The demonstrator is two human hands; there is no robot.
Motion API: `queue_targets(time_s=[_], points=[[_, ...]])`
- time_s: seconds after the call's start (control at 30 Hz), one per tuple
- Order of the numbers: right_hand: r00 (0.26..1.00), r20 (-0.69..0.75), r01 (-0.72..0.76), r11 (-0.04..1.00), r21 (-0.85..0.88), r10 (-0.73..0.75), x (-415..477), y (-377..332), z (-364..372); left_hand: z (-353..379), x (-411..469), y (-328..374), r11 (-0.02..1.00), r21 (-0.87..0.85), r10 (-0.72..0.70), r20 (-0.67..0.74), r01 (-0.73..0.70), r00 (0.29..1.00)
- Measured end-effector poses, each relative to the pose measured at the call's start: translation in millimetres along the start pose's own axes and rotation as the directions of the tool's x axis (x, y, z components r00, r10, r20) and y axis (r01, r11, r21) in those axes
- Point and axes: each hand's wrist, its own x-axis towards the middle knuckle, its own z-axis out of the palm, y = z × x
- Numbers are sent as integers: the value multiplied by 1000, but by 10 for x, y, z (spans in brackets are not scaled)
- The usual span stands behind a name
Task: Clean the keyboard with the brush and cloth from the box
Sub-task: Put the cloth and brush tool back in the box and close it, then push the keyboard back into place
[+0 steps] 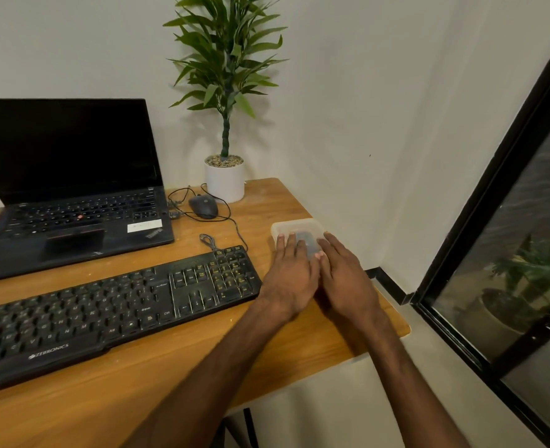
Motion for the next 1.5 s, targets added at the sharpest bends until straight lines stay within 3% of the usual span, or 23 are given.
queue_targets(time_s=[0.27, 0.5, 0.57, 0.67, 0.77, 0.9, 1.03, 1.2, 1.3, 1.43, 1.5], points=[[999, 32, -29, 999, 20, 28, 400, 105, 83, -38, 378, -141, 985, 168, 39, 16, -42, 999], [999, 42, 10, 990, -142, -4, 380, 41, -2, -126, 246, -145, 986, 164, 20, -28, -15, 999], [997, -64, 44, 995, -87, -50, 298, -124, -51, -259, 120, -175, 993, 116, 30, -91, -19, 995], [979, -195, 96, 986, 138, -68, 62, -574, -54, -522, -196, -340, 999, 35, 35, -201, -29, 979], [994, -104, 73, 927, 367, -37, -144, -1043, 107, -775, -694, -678, 1000, -15, -30, -296, 27, 955], [996, 90, -40, 894, 447, 0, -158, -1336, 346, -1076, -1399, -1253, 984, -20, -172, -400, 179, 900], [983, 178, -106, 948, 301, 53, -28, -1361, 694, -1278, -1971, -1914, 930, -19, -340, -432, 368, 835], [979, 127, -171, 980, 107, 157, -9, -1438, 865, -1225, -2398, -2552, 773, -61, -603, -382, 632, 700], [980, 100, -181, 976, 121, 170, -30, -1489, 851, -1146, -2447, -2645, 748, -108, -632, -417, 655, 653], [979, 96, -196, 951, 239, 178, -68, -1485, 848, -1216, -2471, -2751, 647, -267, -742, -436, 714, 509], [977, 93, -215, 913, 346, 194, -74, -1470, 848, -1224, -2515, -2844, 666, -294, -730, -442, 685, 521]])
